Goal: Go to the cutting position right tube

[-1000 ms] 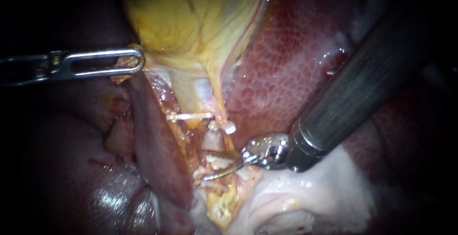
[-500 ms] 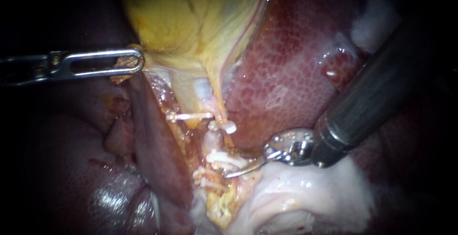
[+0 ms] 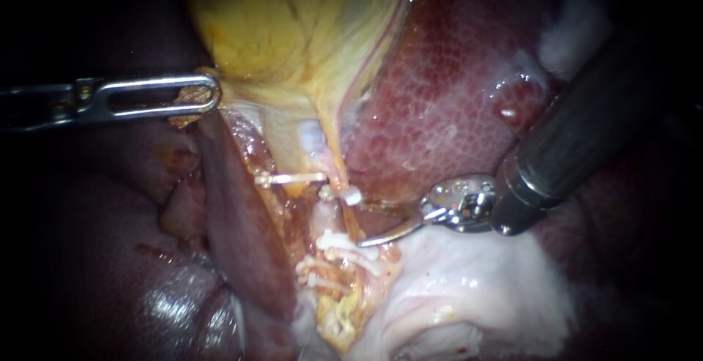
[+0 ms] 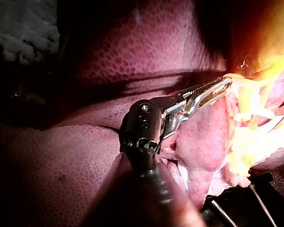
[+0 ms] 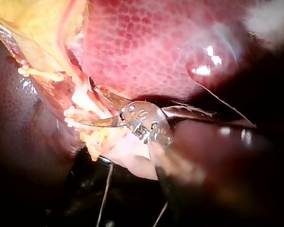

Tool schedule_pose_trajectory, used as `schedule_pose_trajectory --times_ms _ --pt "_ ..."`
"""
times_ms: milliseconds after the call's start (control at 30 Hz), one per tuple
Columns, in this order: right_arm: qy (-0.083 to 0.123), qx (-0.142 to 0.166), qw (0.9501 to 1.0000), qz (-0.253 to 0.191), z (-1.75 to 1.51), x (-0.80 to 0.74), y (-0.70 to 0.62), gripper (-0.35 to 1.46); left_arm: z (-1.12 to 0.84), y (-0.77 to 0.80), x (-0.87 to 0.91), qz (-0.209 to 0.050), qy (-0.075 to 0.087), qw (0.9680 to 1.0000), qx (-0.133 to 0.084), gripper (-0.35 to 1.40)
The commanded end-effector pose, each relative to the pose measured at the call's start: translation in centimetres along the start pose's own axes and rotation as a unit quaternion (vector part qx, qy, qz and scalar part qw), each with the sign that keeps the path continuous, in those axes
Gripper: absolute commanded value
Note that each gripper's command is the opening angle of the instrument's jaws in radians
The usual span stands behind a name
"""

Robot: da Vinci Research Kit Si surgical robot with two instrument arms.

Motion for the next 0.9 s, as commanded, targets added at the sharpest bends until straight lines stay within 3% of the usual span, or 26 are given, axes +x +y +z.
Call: schedule_pose_trajectory --times_ms 33,333,667,900 --pt "-0.001 0.005 1.0 0.0 0.04 0.01 -0.01 1.43 0.0 0.0 0.0 0.0 0.0 1.0 0.0 -0.35" --pt "0.018 0.046 0.9988 0.003 0.1 0.08 -0.17 1.43 0.0 0.0 0.0 0.0 0.0 1.0 0.0 -0.35" --pt "0.025 0.073 0.997 0.004 0.29 0.19 -0.18 1.42 0.01 0.0 0.0 0.0 0.0 1.0 0.0 -0.35" --pt "0.019 0.084 0.9963 0.004 0.48 0.23 -0.19 1.42 0.02 -0.01 0.0 0.0 0.0 1.0 0.0 -0.35"
